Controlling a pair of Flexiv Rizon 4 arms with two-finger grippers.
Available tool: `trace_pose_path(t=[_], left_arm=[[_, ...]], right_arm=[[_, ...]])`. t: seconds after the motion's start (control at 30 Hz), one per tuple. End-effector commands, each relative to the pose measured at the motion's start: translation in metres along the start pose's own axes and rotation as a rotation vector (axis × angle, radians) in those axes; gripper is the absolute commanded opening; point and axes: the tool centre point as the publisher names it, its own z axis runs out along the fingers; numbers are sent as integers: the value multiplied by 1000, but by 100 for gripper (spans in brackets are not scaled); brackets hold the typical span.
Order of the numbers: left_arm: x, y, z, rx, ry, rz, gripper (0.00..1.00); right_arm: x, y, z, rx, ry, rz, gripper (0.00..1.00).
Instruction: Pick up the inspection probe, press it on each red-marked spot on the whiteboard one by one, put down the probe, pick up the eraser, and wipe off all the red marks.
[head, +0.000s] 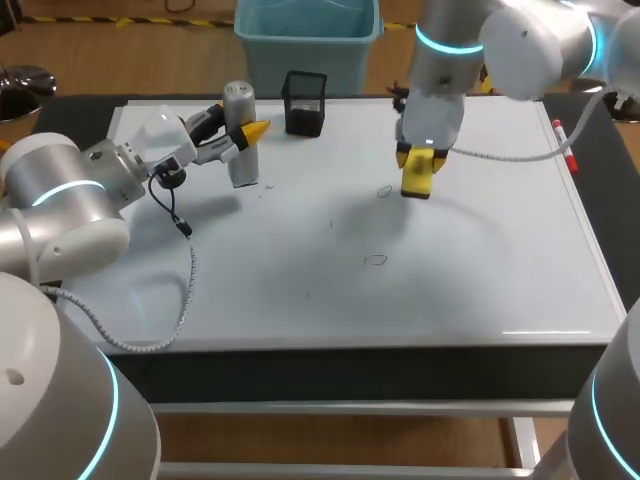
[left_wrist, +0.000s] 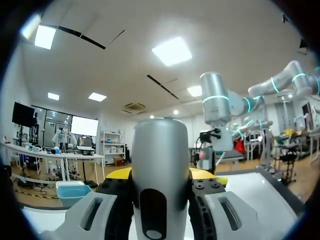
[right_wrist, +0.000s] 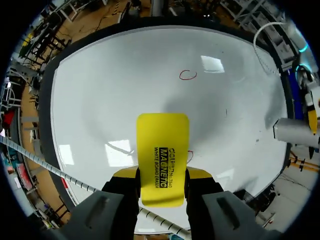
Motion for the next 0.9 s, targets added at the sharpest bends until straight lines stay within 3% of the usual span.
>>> trace_pose_path(t=[0.03,0.57,0.9], left_arm=[[1,-1,1,0,-5,1,0],[1,-1,1,0,-5,1,0],[1,-1,1,0,-5,1,0]], right_arm=[[-9,9,9,41,23,-45,0],[-51,-4,29,40,39,-184,0],[-60,-8,48,-3,42,-211,0]])
